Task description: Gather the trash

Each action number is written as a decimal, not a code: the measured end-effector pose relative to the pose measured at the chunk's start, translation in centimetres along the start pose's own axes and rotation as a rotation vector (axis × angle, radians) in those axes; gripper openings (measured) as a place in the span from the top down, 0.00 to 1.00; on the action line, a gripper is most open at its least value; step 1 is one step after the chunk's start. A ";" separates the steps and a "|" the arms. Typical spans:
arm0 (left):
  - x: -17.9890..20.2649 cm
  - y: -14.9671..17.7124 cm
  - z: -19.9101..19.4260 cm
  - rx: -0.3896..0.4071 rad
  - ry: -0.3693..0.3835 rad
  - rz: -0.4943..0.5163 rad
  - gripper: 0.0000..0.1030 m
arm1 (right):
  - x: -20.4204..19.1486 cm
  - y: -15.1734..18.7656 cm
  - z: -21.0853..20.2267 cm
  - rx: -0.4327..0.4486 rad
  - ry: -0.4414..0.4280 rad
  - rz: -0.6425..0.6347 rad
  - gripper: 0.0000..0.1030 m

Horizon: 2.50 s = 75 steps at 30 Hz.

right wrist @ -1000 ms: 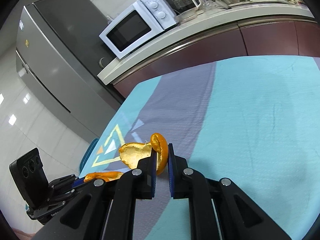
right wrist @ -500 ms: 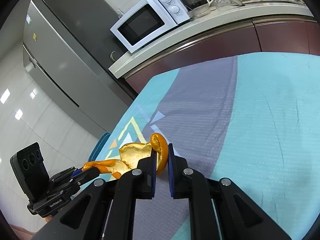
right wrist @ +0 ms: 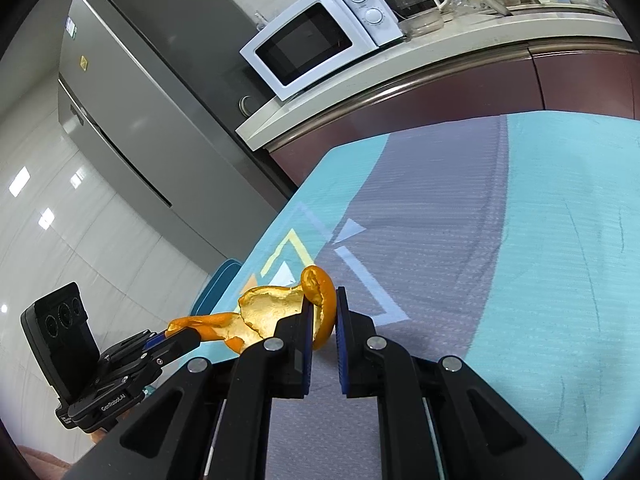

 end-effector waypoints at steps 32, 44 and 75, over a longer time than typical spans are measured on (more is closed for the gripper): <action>-6.0 -0.5 -4.9 0.073 -0.082 -0.095 0.85 | -5.7 -1.1 4.8 -0.051 -0.088 -0.074 0.91; -8.3 -1.2 -6.4 0.108 -0.123 -0.128 0.85 | -7.5 -1.9 6.1 -0.063 -0.115 -0.107 0.91; -12.9 -1.4 -9.3 0.157 -0.210 -0.197 0.85 | -11.8 -3.6 10.2 -0.102 -0.178 -0.164 0.91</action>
Point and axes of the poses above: each gripper's, at about its wrist camera, not at the fingertips, and z roughly the way its jaws point, x to its right, y to its underside, the point moved 5 cm from there along z, roughly the way its jaws point, and after that the axes turned 11 degrees about -z, right-handed, at the moved point
